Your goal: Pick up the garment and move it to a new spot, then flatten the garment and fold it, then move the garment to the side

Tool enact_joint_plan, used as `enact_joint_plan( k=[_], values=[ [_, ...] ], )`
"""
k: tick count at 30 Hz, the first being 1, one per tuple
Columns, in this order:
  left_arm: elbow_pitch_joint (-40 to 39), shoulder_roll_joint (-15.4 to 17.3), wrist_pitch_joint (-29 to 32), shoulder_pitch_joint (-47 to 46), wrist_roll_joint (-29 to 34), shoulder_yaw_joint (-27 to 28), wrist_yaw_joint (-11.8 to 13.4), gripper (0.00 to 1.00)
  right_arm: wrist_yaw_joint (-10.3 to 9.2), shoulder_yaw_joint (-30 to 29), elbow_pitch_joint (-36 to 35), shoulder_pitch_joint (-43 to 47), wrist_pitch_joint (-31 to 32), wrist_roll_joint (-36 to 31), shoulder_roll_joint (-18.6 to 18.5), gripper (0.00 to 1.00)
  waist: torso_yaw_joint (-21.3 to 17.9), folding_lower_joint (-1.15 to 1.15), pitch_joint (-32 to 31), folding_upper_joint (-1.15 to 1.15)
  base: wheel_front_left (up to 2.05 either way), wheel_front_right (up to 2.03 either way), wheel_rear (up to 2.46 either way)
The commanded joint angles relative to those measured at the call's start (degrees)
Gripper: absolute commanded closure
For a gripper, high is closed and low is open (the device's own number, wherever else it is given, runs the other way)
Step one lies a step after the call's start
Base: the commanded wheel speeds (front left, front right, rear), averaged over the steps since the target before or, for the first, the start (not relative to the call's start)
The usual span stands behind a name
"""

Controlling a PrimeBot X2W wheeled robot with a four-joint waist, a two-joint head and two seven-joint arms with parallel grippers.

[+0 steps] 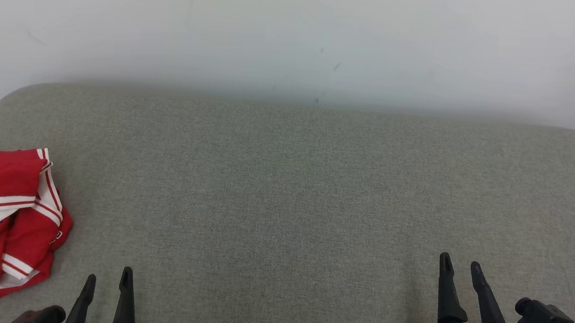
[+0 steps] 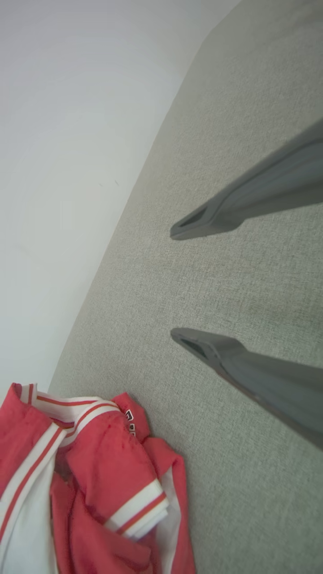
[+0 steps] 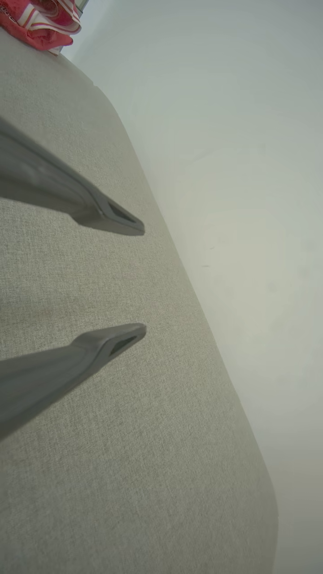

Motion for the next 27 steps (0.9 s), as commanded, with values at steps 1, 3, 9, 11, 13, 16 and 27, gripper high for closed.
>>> enact_joint_plan(
  k=[1, 3, 9, 11, 13, 16, 27],
  values=[
    [-0.19, 0.17, -0.32, 0.37, 1.43, -0.02, 0.02, 0.00, -0.08, -0.02, -0.13, -0.06, -0.55, -1.06, -0.11, 0.00, -0.01, 0.00, 0.02, 0.00, 0.00, 0.00, 0.00],
    [-0.19, 0.19, -0.67, 0.43, 2.40, -0.06, 0.02, 0.00, -0.08, 0.03, 0.00, -0.09, -0.79, -2.27, -0.12, 0.00, -0.02, 0.00, 0.07, 0.00, 0.00, 0.00, 0.00],
    [-0.24, 0.20, -1.42, 0.49, 5.56, -0.19, 0.02, 0.00, -0.09, 0.00, 0.20, -0.16, -1.57, -5.90, -0.15, 0.00, 0.00, 0.00, 0.24, 0.00, 0.00, 0.00, 0.00],
    [-0.20, 0.21, -1.68, 0.55, 6.75, -0.24, 0.02, 0.00, -0.09, -0.07, 0.18, -0.17, -1.78, -7.21, -0.14, 0.00, -0.02, 0.00, 0.28, 0.00, 0.00, 0.00, 0.00],
    [-0.19, 0.21, -1.85, 0.64, 7.89, -0.27, 0.02, 0.00, -0.09, -0.20, 0.08, -0.18, -2.04, -8.56, -0.08, 0.00, -0.05, 0.00, 0.32, 0.00, 0.00, 0.00, 0.00],
    [-0.21, 0.22, -2.24, 0.81, 9.42, -0.24, 0.02, 0.00, -0.09, -0.41, 0.06, -0.14, -2.41, -10.45, 0.05, 0.00, -0.09, 0.00, 0.38, 0.00, 0.00, 0.00, 0.00],
    [-0.31, 0.15, -3.45, 1.13, 15.43, 0.03, 0.02, 0.00, -0.11, -1.57, 0.86, -0.11, -3.55, -16.85, 0.50, 0.00, -0.16, 0.00, 0.61, 0.00, 0.00, 0.00, 0.00]
  ],
)
